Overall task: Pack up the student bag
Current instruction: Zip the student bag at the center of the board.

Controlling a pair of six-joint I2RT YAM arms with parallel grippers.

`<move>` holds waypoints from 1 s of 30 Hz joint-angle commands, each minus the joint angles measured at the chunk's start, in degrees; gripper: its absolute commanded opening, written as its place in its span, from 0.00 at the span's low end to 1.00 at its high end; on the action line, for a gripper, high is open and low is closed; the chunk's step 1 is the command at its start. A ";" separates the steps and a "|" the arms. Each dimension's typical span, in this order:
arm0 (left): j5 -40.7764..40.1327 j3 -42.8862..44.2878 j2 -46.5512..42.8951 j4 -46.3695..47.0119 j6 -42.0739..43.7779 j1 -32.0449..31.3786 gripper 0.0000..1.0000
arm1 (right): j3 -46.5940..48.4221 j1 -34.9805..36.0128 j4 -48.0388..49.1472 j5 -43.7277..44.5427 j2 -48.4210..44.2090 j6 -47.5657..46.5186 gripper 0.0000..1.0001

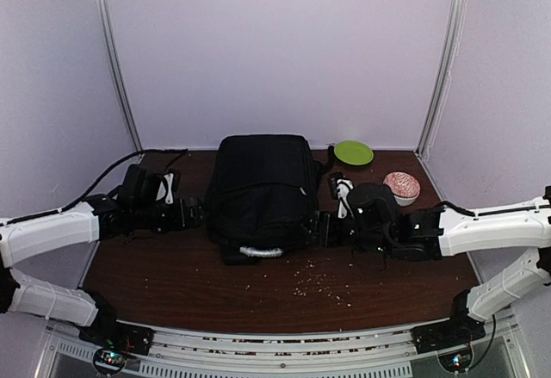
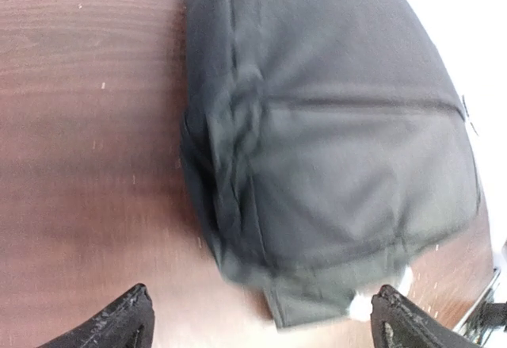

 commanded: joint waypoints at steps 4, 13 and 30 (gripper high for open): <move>-10.68 -13.53 -19.05 -2.02 -11.99 -6.49 0.98 | 2.88 -8.98 -1.90 0.02 2.28 4.24 0.72; -9.47 -21.26 -30.08 -0.05 -16.43 -7.07 0.92 | 6.44 -9.15 7.90 -3.32 16.12 17.37 0.46; -12.01 -15.40 -21.14 -1.60 -12.48 -5.90 0.93 | 13.50 7.35 6.49 -6.40 20.10 16.35 0.66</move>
